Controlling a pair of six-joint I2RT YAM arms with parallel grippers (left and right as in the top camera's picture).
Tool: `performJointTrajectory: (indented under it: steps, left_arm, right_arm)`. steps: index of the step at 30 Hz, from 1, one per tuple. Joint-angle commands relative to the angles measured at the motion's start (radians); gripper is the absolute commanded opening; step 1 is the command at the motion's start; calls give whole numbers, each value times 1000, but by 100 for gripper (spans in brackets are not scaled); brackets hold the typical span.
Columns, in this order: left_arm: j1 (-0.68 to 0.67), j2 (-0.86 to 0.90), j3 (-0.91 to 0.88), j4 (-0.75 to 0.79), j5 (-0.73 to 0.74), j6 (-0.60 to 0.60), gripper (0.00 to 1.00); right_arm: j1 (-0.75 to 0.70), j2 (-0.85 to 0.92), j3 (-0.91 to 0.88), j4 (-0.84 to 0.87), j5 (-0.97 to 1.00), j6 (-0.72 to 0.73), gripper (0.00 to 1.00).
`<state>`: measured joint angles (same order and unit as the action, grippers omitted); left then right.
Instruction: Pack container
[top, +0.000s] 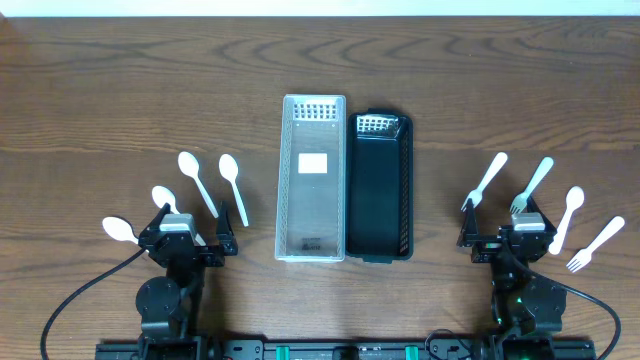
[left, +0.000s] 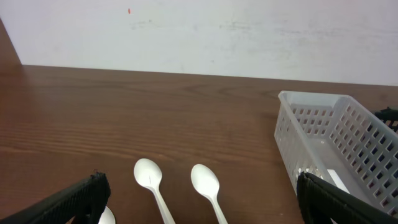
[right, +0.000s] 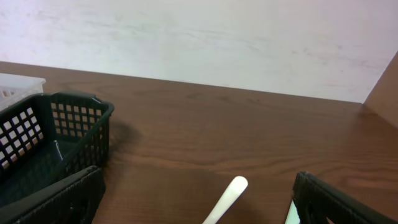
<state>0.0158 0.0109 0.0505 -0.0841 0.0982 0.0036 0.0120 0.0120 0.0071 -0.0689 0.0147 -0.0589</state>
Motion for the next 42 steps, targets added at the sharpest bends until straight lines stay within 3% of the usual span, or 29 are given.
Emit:
performJointTrajectory:
  steps: [1,26,35,42]
  left_arm:
    - [0,-6,-32,-8,7,-2,98]
    - [0,-6,-32,-8,7,-2,98]
    - [0,-6,-26,-11,7,-47,98]
    - [0,-6,-13,-11,7,-92,98]
  right_arm:
    - [8,-3,-2,-5,-5,13,99]
    - [8,-3,-2,-3,5,10,99]
    - [8,-3,0,-3,11,150,99]
    - [8,2,14,-10,35,159,99]
